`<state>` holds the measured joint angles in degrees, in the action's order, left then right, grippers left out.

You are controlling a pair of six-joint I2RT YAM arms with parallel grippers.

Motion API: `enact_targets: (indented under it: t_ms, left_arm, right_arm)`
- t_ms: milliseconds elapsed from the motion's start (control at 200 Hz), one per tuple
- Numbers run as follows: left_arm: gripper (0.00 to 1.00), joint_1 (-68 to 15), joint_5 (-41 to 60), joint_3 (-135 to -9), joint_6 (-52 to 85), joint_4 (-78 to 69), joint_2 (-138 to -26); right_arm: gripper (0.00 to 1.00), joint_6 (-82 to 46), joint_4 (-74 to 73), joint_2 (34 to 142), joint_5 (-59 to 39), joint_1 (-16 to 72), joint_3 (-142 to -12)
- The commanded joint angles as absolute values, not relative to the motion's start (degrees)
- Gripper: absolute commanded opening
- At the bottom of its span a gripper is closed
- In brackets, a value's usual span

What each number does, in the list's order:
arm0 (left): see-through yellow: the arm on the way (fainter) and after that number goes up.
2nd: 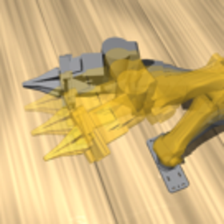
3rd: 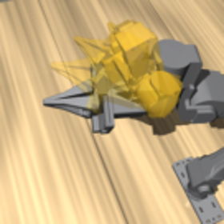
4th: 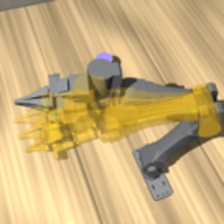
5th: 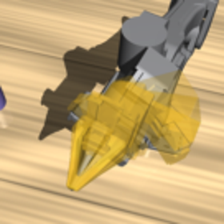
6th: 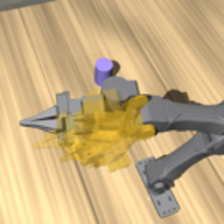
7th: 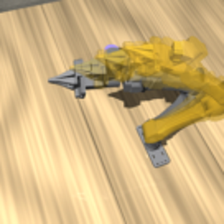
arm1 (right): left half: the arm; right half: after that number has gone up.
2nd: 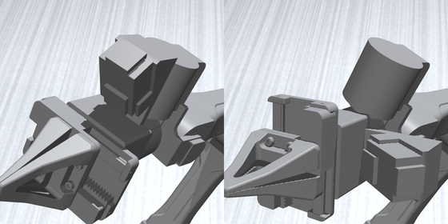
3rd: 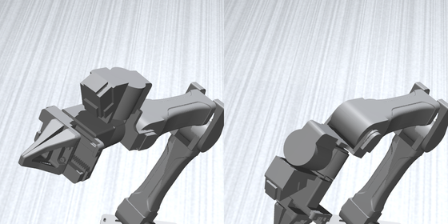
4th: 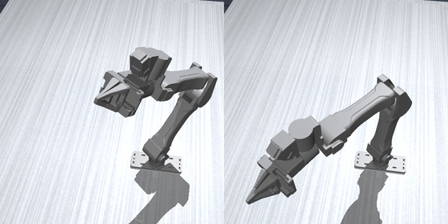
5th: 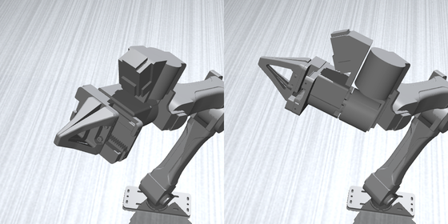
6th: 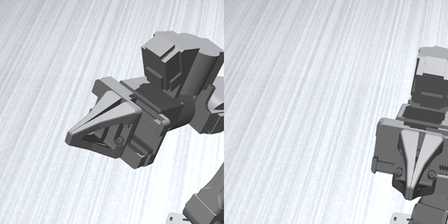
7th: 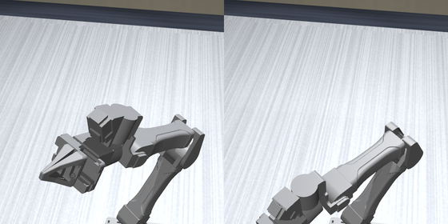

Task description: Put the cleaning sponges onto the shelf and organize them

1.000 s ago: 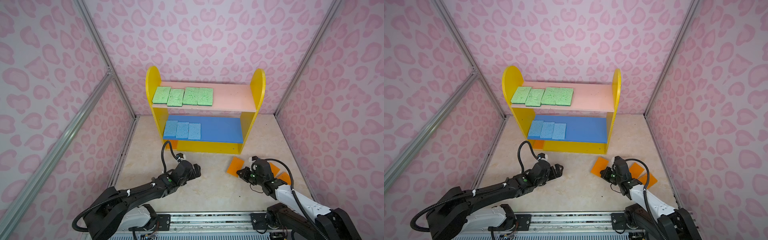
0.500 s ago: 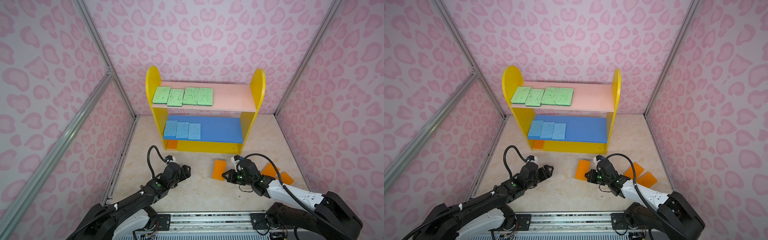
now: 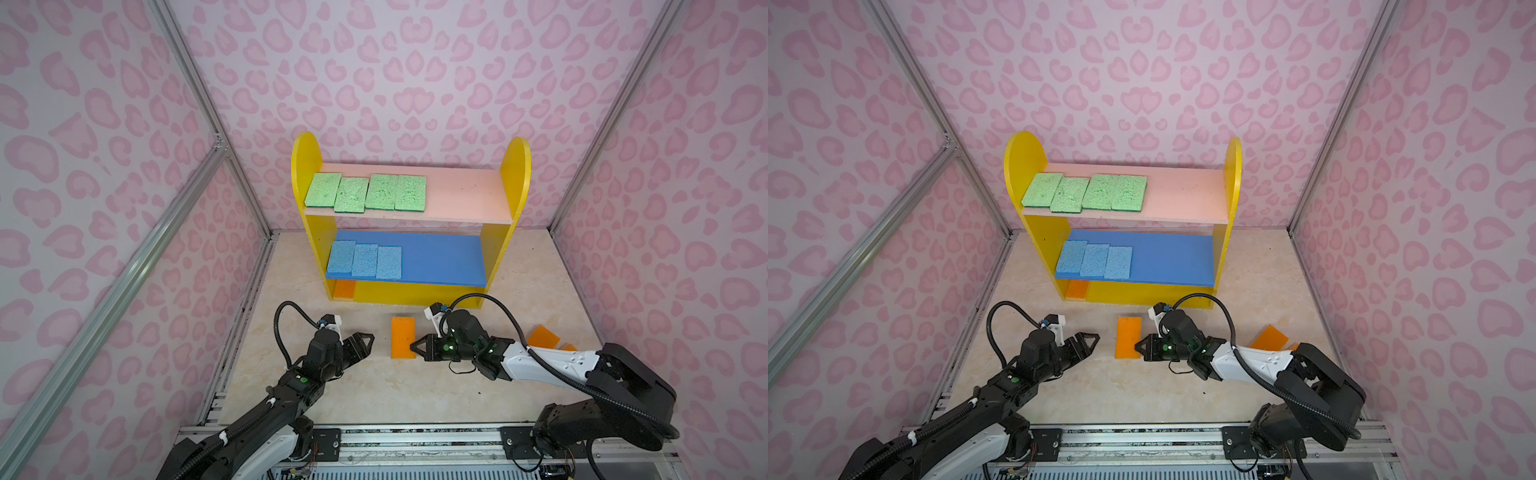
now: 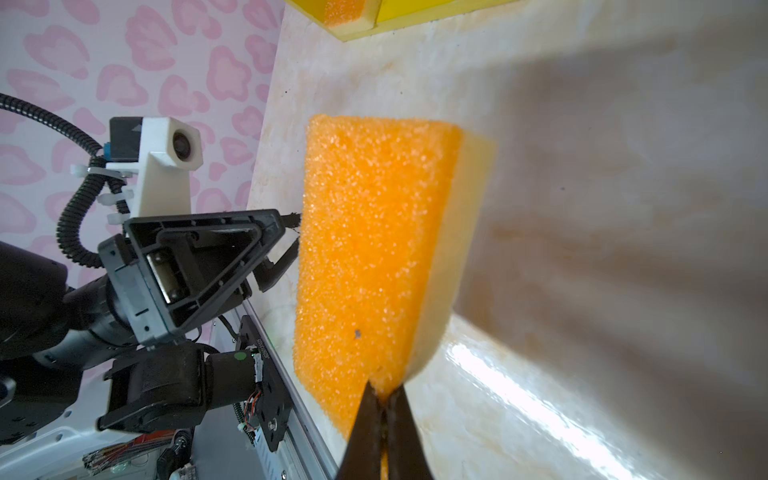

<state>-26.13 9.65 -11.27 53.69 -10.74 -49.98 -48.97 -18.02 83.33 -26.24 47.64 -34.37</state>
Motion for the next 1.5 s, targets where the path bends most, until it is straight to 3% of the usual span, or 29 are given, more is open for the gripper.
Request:
enact_targets:
  t_ms: [0, 235, 565, 815, 1140, 1495]
  left_arm:
    - [0.74, -24.4, 13.9, -10.1, 53.4, -15.4, -48.8]
    - [0.75, -20.9, 18.0, -9.1, 53.4, -17.7, -49.5]
    - [0.65, -18.7, 22.0, -9.4, 53.6, -23.4, -52.6]
    - [0.65, -18.4, 23.2, -9.9, 54.5, -26.8, -55.8]
    - [0.67, -17.1, 18.8, -8.3, 55.5, -22.1, -48.8]
    - [0.64, -17.0, 23.8, -10.2, 55.2, -25.6, -52.1]
  right_arm:
    - [0.00, -48.4, -21.4, 85.7, -28.0, 48.7, -35.9]
    - [0.00, -48.8, -24.1, 89.9, -29.6, 50.2, -38.9]
    - [0.00, -49.3, -26.7, 94.6, -33.3, 51.1, -43.0]
    - [0.00, -49.5, -27.2, 96.8, -35.0, 51.1, -45.4]
    - [0.00, -51.0, -26.9, 96.5, -33.0, 49.1, -43.7]
    - [0.00, -48.6, -25.2, 98.4, -37.3, 49.8, -46.9]
